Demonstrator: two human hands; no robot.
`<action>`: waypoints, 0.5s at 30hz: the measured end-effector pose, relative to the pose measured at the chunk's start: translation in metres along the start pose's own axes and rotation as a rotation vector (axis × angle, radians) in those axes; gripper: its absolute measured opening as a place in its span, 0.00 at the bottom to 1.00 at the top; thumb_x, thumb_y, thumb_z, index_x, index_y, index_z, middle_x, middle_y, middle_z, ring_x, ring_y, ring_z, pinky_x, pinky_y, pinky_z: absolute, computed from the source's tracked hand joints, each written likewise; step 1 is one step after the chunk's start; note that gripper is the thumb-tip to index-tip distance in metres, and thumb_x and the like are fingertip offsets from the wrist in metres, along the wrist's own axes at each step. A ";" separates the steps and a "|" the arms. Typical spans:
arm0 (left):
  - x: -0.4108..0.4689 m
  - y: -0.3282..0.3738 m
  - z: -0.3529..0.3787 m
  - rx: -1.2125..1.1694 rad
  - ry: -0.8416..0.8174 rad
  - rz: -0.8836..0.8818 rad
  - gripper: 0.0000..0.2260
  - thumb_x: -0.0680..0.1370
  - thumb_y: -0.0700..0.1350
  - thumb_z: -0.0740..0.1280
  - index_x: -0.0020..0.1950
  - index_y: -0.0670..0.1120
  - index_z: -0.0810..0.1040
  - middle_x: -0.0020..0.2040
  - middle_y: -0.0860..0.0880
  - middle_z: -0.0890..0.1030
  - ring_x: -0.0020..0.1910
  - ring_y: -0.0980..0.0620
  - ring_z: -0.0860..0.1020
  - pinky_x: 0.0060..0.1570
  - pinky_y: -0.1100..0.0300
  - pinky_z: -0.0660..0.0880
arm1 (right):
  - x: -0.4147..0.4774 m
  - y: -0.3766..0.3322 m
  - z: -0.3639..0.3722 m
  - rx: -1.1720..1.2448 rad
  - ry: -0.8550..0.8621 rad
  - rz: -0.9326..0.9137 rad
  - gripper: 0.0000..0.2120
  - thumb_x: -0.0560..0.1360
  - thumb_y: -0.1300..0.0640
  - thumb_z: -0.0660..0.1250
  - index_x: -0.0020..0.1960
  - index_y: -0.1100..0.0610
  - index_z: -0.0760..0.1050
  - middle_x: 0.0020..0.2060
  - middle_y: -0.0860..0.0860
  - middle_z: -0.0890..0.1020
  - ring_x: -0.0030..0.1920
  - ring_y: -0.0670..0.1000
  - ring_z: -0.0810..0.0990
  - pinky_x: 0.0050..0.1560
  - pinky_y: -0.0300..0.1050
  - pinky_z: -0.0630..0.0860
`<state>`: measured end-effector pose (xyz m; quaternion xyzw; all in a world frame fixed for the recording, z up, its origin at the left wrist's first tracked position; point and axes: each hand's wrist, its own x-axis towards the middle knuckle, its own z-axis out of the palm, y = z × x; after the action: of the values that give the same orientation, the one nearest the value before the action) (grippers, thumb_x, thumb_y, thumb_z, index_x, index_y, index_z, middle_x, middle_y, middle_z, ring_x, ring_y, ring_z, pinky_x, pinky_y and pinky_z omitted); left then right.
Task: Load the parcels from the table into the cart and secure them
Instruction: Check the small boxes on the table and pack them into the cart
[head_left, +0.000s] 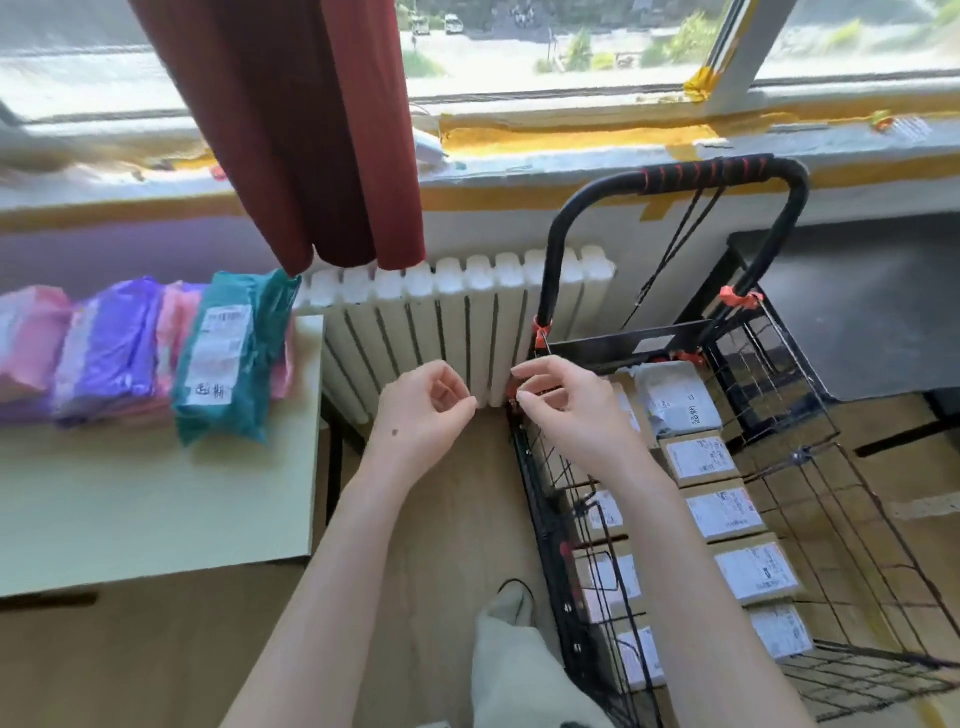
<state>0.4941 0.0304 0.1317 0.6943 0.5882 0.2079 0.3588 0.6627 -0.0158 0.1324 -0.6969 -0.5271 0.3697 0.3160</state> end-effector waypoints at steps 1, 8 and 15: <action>-0.011 -0.009 -0.012 -0.013 0.024 -0.009 0.04 0.75 0.46 0.70 0.43 0.49 0.77 0.39 0.53 0.78 0.40 0.57 0.76 0.37 0.66 0.71 | -0.007 -0.009 0.011 0.009 -0.016 -0.019 0.10 0.78 0.53 0.65 0.58 0.45 0.76 0.46 0.41 0.80 0.47 0.38 0.79 0.43 0.33 0.73; -0.092 -0.066 -0.092 -0.095 0.183 -0.068 0.06 0.75 0.45 0.70 0.40 0.48 0.76 0.35 0.52 0.77 0.36 0.56 0.75 0.33 0.67 0.66 | -0.060 -0.069 0.097 -0.048 -0.178 -0.152 0.10 0.78 0.52 0.64 0.59 0.44 0.75 0.47 0.39 0.79 0.48 0.37 0.78 0.40 0.29 0.71; -0.164 -0.118 -0.155 -0.163 0.322 -0.123 0.06 0.75 0.45 0.70 0.39 0.49 0.75 0.35 0.52 0.77 0.33 0.58 0.74 0.32 0.66 0.67 | -0.106 -0.121 0.171 -0.049 -0.292 -0.245 0.10 0.78 0.51 0.64 0.59 0.44 0.76 0.47 0.40 0.80 0.47 0.38 0.79 0.41 0.31 0.72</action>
<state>0.2691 -0.0831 0.1679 0.5836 0.6606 0.3407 0.3270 0.4388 -0.0800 0.1618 -0.5740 -0.6572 0.4127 0.2614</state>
